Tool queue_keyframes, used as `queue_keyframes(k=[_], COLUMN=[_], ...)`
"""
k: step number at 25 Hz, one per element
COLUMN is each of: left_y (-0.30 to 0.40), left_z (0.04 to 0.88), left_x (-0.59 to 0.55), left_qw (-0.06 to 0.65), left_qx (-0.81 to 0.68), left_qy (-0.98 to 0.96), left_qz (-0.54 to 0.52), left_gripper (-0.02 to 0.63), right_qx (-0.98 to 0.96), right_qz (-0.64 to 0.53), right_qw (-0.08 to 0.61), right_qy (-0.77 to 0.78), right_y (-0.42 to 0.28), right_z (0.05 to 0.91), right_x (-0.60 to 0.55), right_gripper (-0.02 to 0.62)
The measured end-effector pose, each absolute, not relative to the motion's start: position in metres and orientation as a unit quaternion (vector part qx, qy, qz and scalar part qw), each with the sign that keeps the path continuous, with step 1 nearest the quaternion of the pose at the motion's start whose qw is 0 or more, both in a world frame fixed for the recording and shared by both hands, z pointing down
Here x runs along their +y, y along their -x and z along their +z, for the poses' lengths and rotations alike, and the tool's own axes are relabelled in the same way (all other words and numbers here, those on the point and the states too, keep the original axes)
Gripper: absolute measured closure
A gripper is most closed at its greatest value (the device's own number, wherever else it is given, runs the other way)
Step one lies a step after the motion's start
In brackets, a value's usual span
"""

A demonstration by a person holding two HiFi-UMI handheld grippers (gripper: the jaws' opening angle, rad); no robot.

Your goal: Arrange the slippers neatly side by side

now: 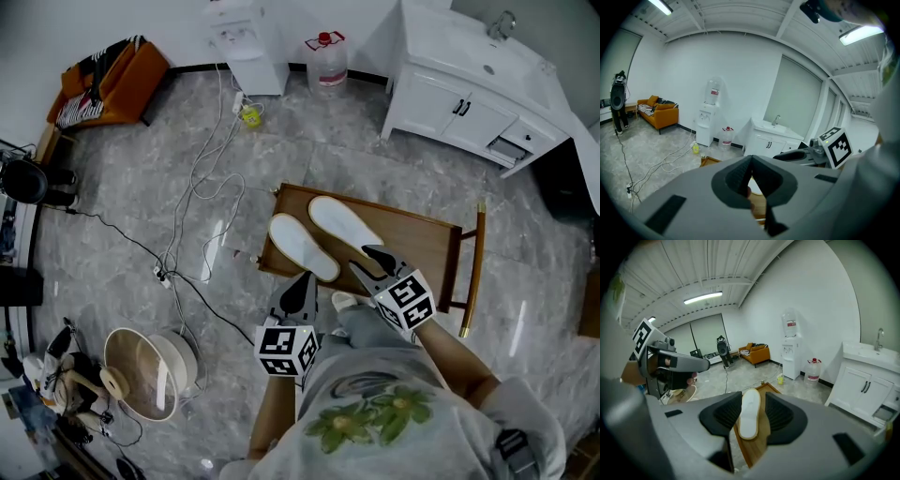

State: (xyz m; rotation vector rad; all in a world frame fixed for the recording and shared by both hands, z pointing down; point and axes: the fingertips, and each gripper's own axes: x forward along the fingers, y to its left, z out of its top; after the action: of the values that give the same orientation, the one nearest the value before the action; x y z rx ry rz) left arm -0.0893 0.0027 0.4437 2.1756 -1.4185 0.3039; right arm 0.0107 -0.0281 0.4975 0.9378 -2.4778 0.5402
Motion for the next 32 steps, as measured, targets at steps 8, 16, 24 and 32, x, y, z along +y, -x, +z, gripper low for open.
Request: queue_keyframes(k=[8, 16, 24, 32], left_y=[0.095, 0.099, 0.108, 0.106], left_z=[0.465, 0.486, 0.507, 0.535], left_x=[-0.023, -0.034, -0.042, -0.044], left_qw=[0.278, 0.294, 0.311, 0.338], left_qx=[-0.535, -0.543, -0.545, -0.534], left_qy=[-0.788, -0.775, -0.765, -0.760], left_qz=[0.124, 0.133, 0.144, 0.155], left_gripper=[0.592, 0.592, 0.592, 0.591], right_qx=[-0.894, -0.884, -0.869, -0.855], right_qz=[0.204, 0.207, 0.216, 0.227], right_qw=[0.238, 0.280, 0.331, 0.376], right_qy=[-0.321, -0.311, -0.298, -0.276], right_y=[-0.002, -0.003, 0.007, 0.014], right_z=[0.523, 0.566, 0.621, 0.670], right_x=[-0.063, -0.090, -0.115, -0.125], right_gripper=[0.449, 0.448, 0.445, 0.442])
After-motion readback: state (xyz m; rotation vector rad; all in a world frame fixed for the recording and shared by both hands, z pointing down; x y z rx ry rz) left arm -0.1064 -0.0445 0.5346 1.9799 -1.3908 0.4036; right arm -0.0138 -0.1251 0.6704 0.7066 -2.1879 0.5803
